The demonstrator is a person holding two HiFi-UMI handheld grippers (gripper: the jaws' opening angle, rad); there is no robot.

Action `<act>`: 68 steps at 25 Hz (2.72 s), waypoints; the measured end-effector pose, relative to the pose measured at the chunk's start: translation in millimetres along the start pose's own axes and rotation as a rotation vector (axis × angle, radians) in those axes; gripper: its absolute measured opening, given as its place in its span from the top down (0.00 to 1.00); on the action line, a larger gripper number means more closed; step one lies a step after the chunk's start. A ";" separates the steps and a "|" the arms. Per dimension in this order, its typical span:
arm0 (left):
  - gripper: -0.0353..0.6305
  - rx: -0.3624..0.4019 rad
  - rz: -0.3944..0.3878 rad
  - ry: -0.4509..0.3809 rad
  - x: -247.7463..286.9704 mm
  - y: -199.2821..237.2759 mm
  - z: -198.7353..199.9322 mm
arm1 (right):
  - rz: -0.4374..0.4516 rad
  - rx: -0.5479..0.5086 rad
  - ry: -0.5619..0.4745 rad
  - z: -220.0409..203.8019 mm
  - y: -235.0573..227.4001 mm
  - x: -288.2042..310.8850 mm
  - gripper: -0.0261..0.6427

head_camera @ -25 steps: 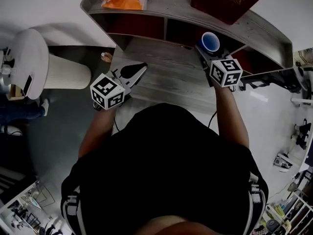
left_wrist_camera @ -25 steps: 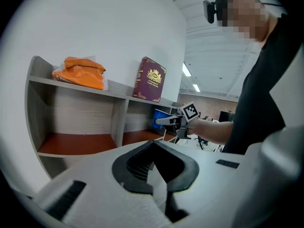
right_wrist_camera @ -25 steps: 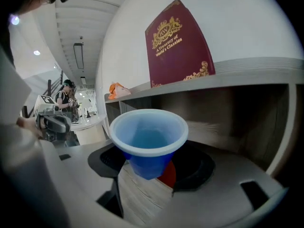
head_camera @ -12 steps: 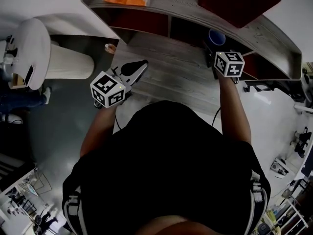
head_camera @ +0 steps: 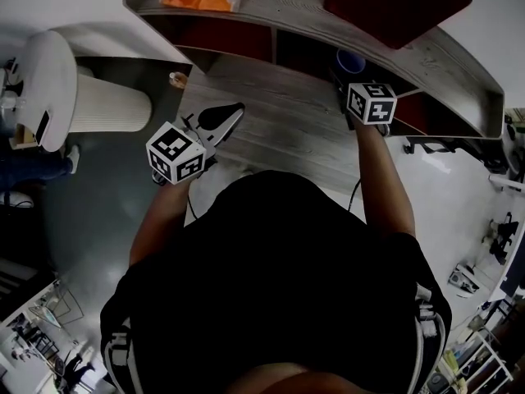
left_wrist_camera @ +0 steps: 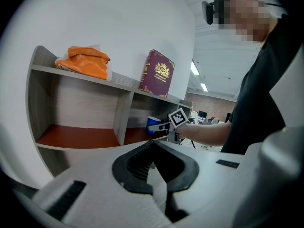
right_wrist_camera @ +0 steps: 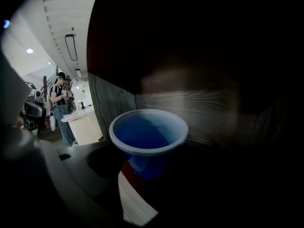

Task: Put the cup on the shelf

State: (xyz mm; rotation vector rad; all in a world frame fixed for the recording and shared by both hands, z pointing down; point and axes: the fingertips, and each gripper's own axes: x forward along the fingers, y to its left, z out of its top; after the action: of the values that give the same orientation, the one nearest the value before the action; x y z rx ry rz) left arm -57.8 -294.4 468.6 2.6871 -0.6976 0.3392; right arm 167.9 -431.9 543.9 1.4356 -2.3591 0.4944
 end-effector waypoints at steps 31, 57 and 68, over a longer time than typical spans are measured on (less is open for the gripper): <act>0.92 -0.008 0.022 -0.004 -7.4 -8.7 -4.2 | 0.009 -0.069 0.073 -10.5 11.3 16.3 0.45; 0.92 0.009 -0.009 -0.003 -18.6 -28.5 -9.4 | -0.044 -0.044 0.083 -19.6 8.3 -12.1 0.45; 0.92 0.036 -0.057 -0.001 -23.7 -44.6 -11.1 | -0.040 -0.020 0.080 -29.3 19.2 -43.6 0.45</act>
State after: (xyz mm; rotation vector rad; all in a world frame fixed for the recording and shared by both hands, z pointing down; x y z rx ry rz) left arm -57.0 -243.5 459.5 2.7359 -0.6189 0.3384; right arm 172.6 -376.3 547.7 1.4242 -2.2626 0.5060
